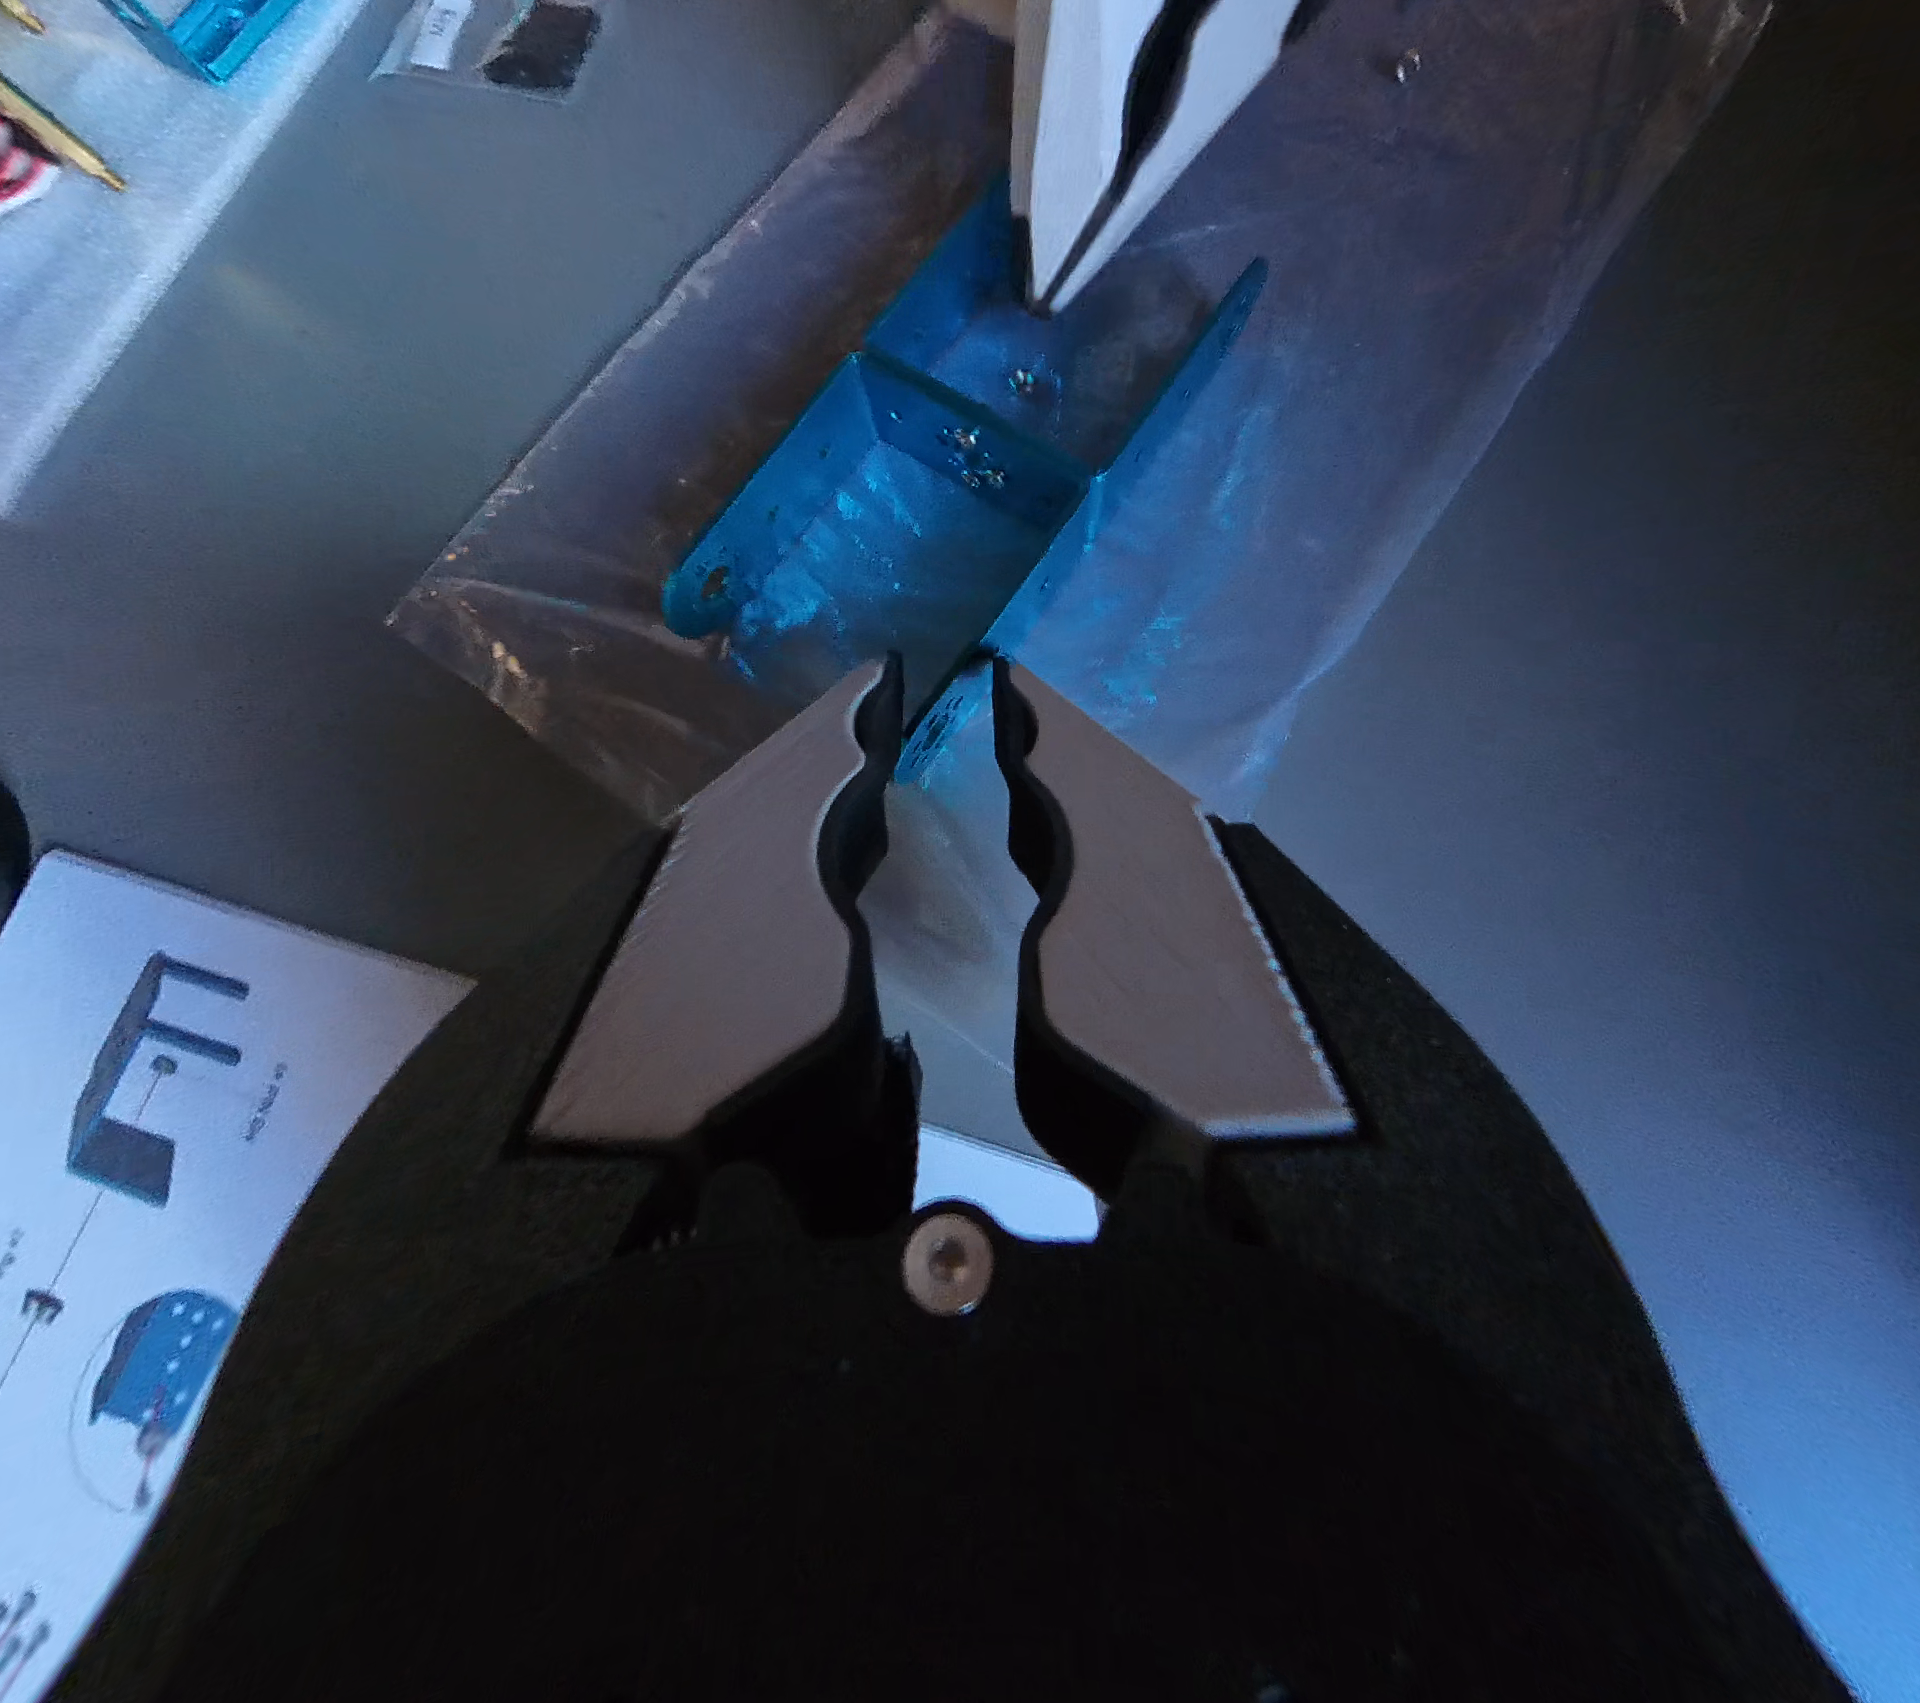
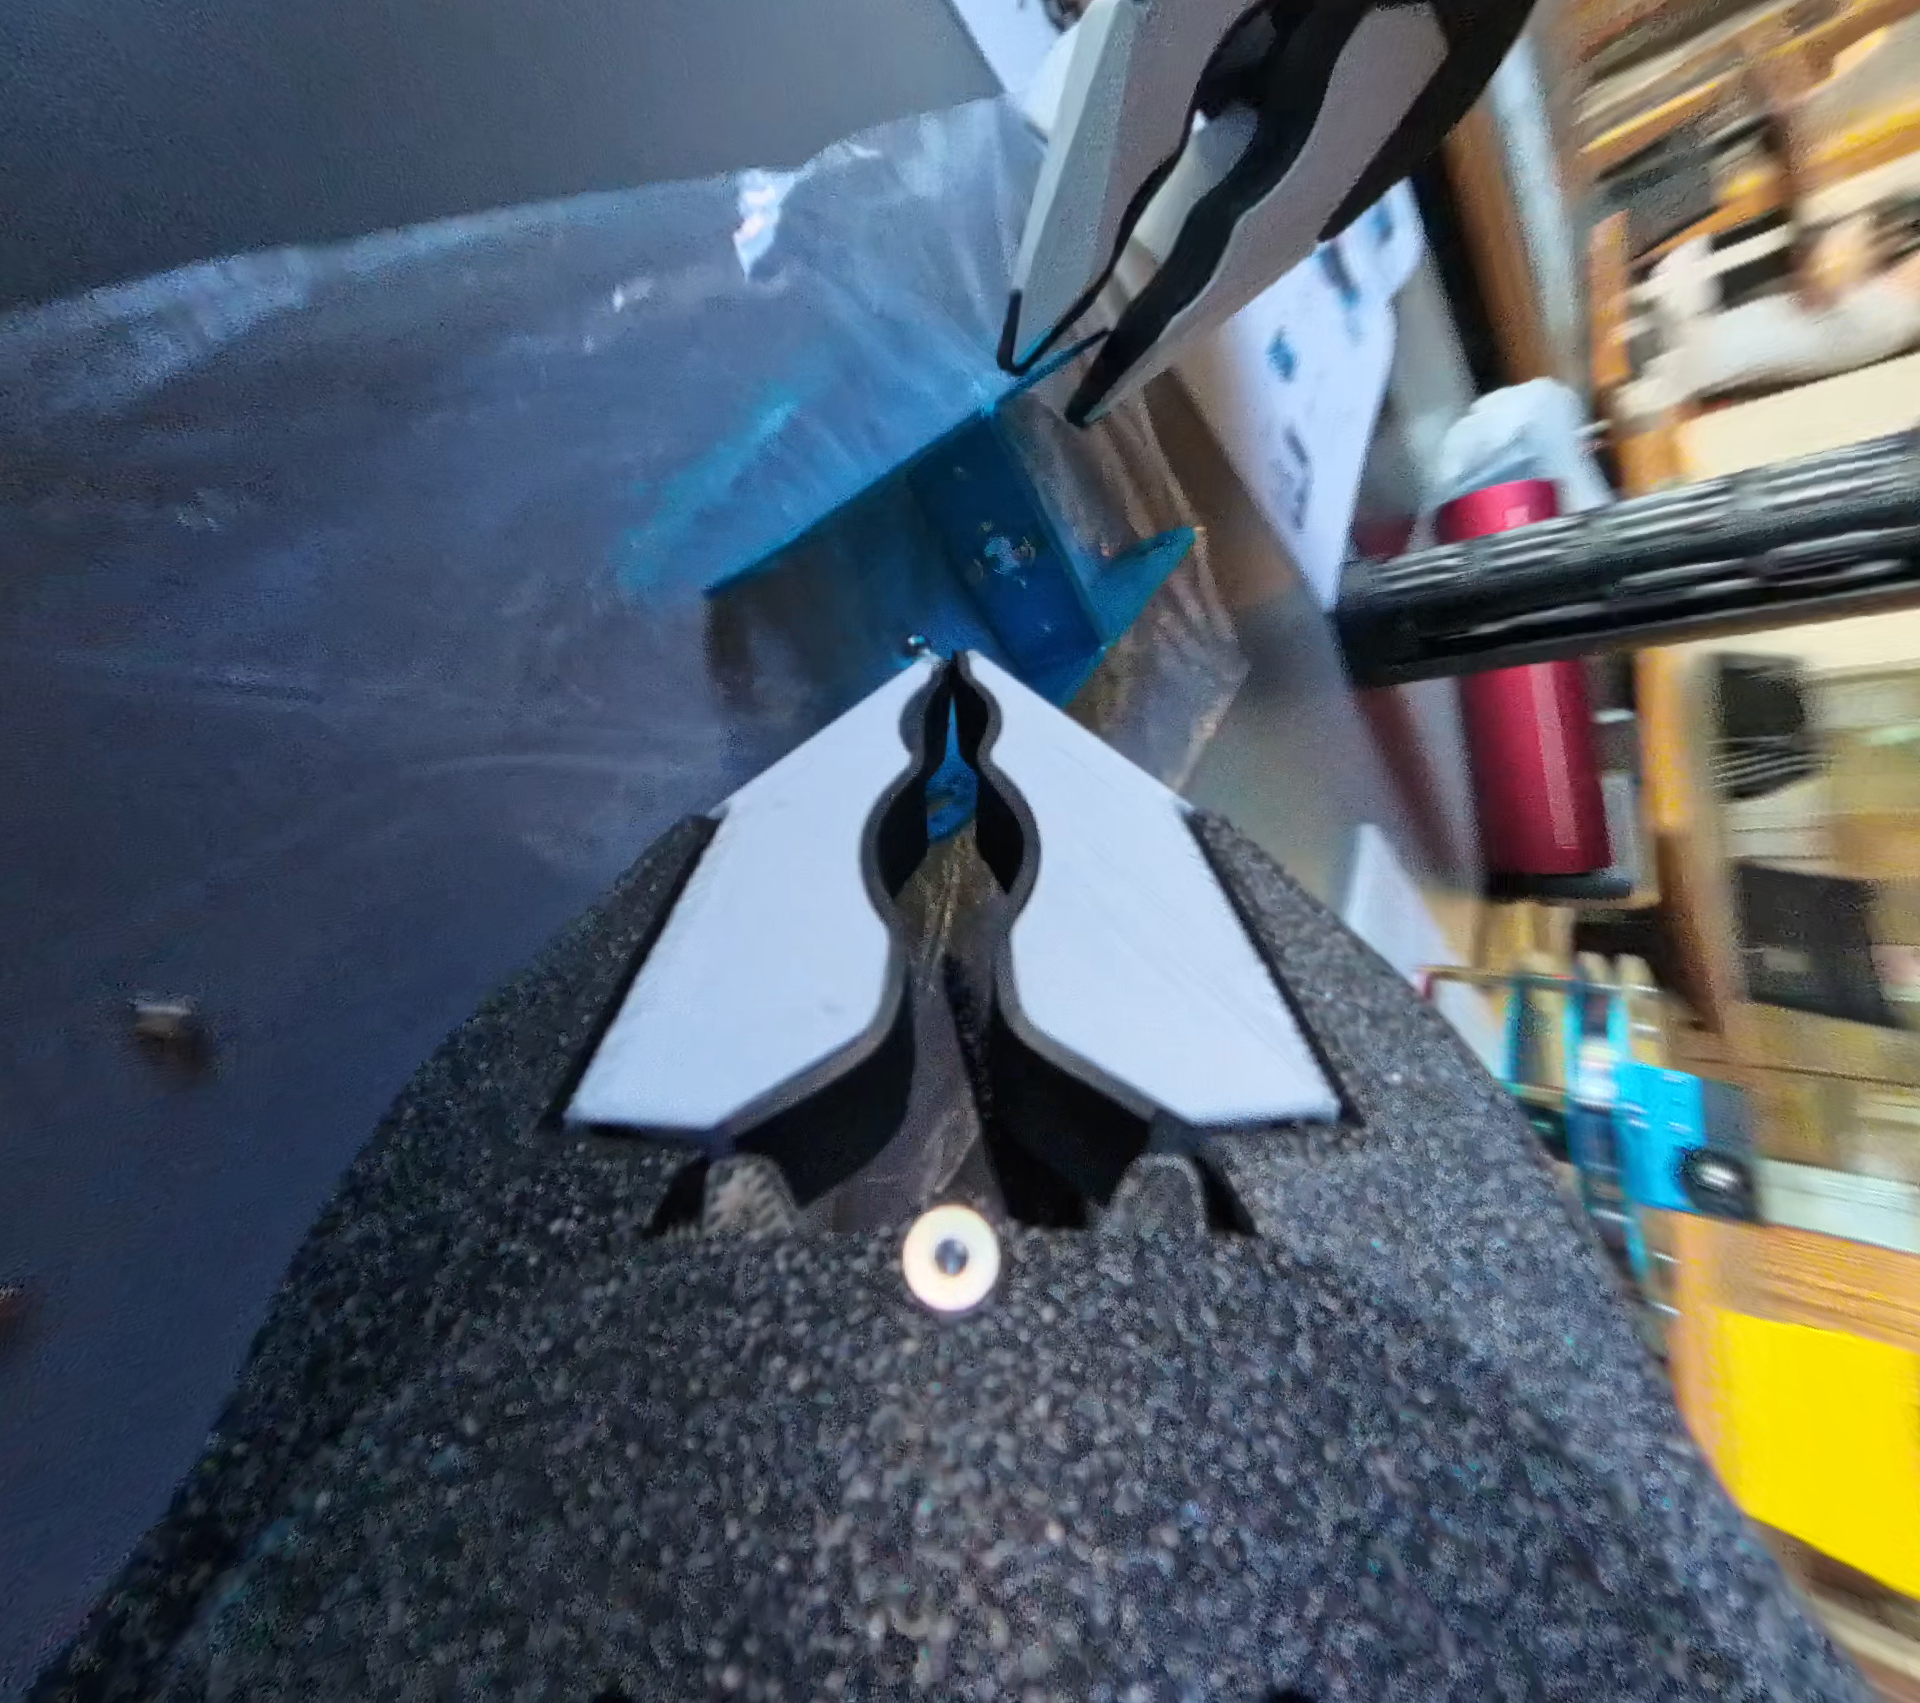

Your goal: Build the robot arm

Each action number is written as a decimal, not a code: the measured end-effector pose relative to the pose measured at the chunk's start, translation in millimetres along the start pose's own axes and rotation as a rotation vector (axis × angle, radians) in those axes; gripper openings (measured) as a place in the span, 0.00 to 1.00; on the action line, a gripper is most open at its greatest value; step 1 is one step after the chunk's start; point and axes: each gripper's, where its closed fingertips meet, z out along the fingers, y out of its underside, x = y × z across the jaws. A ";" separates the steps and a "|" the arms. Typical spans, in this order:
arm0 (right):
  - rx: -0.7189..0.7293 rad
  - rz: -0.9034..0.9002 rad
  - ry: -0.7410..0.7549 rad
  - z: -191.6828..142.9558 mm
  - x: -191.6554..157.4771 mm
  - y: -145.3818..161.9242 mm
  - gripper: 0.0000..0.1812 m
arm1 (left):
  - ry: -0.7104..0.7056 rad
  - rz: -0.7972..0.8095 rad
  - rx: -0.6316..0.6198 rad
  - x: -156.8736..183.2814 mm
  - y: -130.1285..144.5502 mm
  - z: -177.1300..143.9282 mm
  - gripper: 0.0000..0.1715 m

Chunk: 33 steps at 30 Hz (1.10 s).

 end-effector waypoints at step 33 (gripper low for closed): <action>-0.226 0.181 -0.783 12.2 -11.9 2.7 0.04 | -0.015 0.091 -0.022 -34.3 12.1 -0.8 0.09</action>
